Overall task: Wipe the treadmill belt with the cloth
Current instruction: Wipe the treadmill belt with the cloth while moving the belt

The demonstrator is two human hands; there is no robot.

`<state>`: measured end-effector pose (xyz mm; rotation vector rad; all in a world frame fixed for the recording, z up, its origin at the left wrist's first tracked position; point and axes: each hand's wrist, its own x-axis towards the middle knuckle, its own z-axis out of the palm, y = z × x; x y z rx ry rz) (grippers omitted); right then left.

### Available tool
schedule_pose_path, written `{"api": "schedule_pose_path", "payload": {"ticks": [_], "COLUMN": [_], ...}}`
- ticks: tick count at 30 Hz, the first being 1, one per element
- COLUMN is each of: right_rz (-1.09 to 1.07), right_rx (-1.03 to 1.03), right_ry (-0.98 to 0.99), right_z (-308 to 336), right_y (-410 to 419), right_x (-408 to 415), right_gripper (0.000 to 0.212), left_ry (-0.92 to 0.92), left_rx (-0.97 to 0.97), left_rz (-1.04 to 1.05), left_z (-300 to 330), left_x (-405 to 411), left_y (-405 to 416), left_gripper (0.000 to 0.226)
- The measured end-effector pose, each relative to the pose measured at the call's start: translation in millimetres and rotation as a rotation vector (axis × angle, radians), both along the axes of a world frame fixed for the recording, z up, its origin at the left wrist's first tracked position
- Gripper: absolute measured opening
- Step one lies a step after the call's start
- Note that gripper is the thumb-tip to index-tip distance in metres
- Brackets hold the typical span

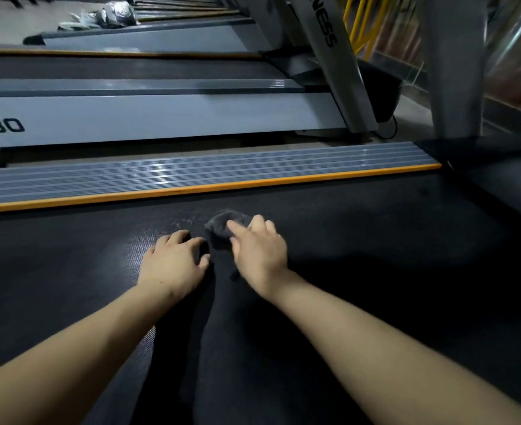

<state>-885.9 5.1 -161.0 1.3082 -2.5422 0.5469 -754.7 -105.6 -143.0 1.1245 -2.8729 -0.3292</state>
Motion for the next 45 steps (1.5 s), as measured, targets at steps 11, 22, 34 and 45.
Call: {"api": "schedule_pose_path", "payload": {"ticks": [11,22,34,45], "right_rz": [-0.636,-0.237,-0.035,-0.642], "right_rx": [-0.003,0.124,0.013,0.1], "right_ry": [-0.076,0.033,0.018,-0.065], "right_z": [2.4,5.5,-12.1,6.4], "right_y": [77.4,88.3,25.4,136.6], "right_x": [-83.2,-74.3,38.5,-90.7], "right_gripper": [0.028,0.038,0.032,0.031], "left_ry": [-0.143,-0.149,0.031,0.048], "left_rx": [0.157,0.093,-0.035,-0.093], "left_rz": [-0.067,-0.091,-0.036,-0.13], "left_z": [19.6,14.7,0.1,-8.9], "left_x": [39.5,45.3,57.5,61.8], "left_y": [28.9,30.0,29.6,49.0], "left_gripper": [0.084,0.077,0.037,0.037]}}
